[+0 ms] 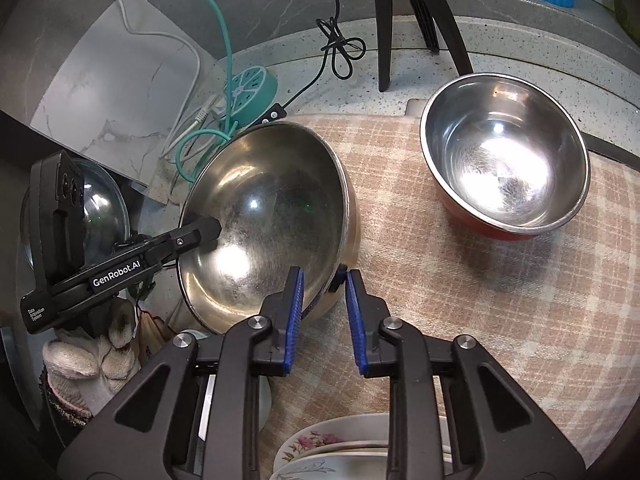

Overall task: Organize plates and bowls
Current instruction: 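Move both grippers to the large steel bowl and grasp its rim, then lift the large steel bowl with both grippers and carry it across the cloth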

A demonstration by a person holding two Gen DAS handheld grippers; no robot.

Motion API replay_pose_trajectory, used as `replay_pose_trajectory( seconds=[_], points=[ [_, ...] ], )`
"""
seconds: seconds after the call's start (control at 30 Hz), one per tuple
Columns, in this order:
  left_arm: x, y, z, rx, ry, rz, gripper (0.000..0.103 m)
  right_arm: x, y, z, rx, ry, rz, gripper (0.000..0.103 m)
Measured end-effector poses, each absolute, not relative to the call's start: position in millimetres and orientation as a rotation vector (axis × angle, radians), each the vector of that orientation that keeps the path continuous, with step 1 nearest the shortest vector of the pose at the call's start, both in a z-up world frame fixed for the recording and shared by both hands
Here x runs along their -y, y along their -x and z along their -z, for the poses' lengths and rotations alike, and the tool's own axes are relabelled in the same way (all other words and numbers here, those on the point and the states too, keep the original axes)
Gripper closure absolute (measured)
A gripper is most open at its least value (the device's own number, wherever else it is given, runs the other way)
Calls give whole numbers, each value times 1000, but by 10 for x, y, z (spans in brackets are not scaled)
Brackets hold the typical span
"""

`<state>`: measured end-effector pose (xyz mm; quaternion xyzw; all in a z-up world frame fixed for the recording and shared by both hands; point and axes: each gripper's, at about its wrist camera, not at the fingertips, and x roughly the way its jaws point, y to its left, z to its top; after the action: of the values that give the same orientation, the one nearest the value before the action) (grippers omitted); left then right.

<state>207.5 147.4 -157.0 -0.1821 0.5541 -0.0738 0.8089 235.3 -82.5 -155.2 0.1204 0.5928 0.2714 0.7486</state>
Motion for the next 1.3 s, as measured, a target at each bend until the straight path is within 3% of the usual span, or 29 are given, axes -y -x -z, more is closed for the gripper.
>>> replay_pose_trajectory(
  seconds=[0.73, 1.3],
  points=[
    [-1216, -1826, 1183, -1114, 346, 180, 88, 1163, -2085, 1234, -1241, -284, -607, 81],
    [-600, -1537, 921, -1048, 288, 284, 88, 1910, -1719, 960, -1176, -304, -543, 81]
  ],
)
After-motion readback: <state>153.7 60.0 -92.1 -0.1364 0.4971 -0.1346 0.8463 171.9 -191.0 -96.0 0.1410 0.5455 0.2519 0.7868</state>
